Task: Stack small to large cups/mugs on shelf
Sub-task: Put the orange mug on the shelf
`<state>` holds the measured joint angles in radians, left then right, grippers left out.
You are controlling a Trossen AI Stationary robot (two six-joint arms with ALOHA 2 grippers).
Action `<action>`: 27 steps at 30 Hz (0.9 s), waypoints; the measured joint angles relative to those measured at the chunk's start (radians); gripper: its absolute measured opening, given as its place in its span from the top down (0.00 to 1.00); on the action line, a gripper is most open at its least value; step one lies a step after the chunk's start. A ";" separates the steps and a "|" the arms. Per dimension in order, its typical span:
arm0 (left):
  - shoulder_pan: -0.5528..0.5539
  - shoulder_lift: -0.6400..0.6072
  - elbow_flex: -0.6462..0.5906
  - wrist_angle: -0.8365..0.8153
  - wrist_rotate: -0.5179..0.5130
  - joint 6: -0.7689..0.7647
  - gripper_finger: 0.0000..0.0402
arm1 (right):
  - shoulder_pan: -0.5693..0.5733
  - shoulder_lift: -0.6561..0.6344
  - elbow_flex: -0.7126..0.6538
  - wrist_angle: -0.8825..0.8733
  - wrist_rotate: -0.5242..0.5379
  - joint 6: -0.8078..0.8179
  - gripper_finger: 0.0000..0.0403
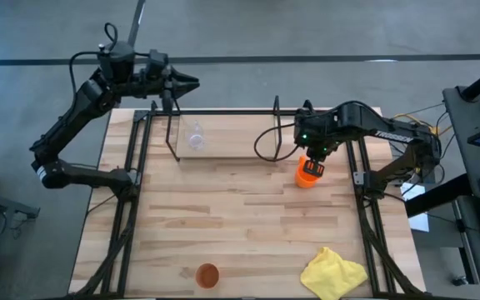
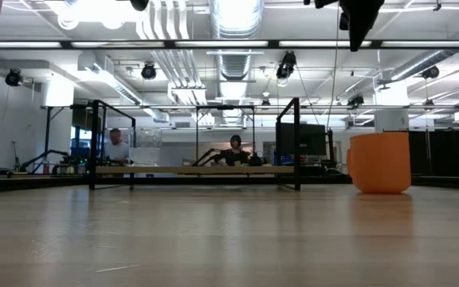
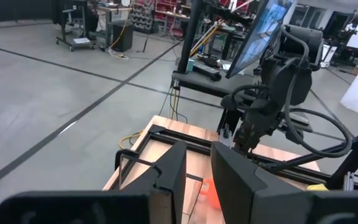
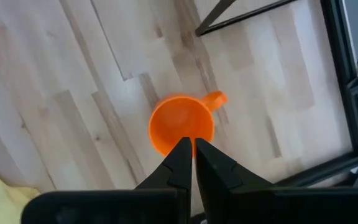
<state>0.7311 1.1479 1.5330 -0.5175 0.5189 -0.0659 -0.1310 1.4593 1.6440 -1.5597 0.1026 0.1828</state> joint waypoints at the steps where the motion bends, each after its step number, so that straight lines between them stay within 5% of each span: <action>1: 0.000 -0.002 0.000 0.001 0.000 0.000 0.85 | 0.000 0.000 0.000 0.002 0.001 -0.002 0.97; 8: 0.000 -0.011 0.000 0.001 0.000 -0.001 0.85 | 0.000 0.000 0.000 0.037 0.003 0.011 0.97; 15: 0.000 -0.012 -0.001 0.000 0.000 -0.001 0.85 | 0.000 0.000 0.000 0.046 0.003 0.222 0.97; 27: 0.000 -0.012 -0.001 0.000 0.000 -0.001 0.85 | 0.000 -0.005 0.000 0.046 -0.001 0.210 0.97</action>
<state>0.7311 1.1362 1.5318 -0.5175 0.5193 -0.0669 -0.1310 1.4539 1.6440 -1.5134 0.1013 0.3927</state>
